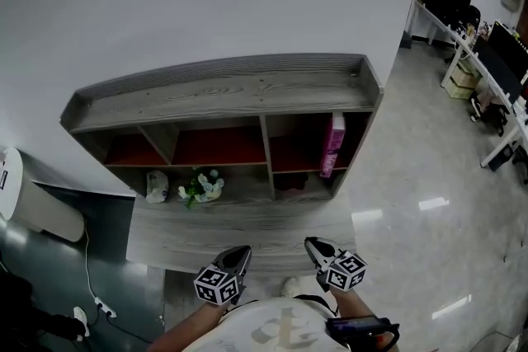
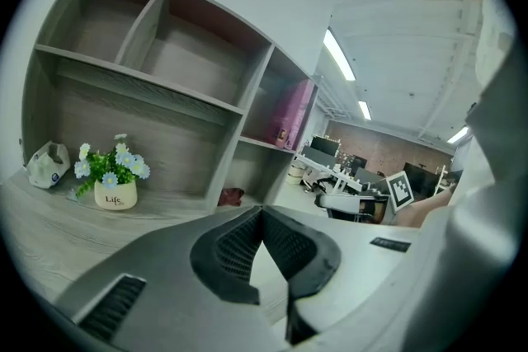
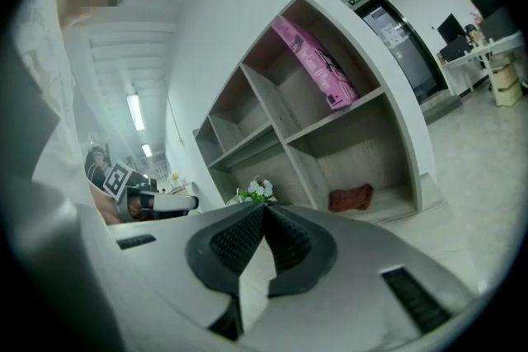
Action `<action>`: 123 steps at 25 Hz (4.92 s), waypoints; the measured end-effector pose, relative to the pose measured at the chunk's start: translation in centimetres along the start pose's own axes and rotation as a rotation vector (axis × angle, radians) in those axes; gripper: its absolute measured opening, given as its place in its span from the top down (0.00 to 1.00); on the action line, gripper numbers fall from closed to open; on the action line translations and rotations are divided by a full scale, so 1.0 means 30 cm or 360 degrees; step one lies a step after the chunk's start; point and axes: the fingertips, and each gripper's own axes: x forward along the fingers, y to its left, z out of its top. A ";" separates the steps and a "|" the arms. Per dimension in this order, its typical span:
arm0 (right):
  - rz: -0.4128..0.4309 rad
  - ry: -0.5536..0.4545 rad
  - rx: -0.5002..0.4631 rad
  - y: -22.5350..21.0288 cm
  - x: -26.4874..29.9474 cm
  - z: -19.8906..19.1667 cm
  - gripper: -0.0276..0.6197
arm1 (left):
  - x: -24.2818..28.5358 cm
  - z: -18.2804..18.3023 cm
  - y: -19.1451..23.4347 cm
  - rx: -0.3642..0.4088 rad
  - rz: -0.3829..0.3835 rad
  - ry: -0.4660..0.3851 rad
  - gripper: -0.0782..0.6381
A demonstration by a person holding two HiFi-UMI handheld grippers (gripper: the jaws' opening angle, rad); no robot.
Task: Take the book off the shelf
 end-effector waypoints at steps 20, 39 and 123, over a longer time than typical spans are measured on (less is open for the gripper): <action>0.0003 -0.0066 0.0066 -0.210 0.019 0.059 0.95 | 0.170 0.054 -0.004 0.0010 0.0055 0.0018 0.89; -0.0288 -0.0171 -0.0074 -0.280 0.048 0.256 0.95 | 0.177 0.108 0.073 0.0076 -0.0180 0.0019 0.89; -0.1055 -0.0267 -0.0476 -0.441 0.243 0.816 0.73 | 0.101 0.146 0.333 -0.0025 -0.0176 -0.0054 0.89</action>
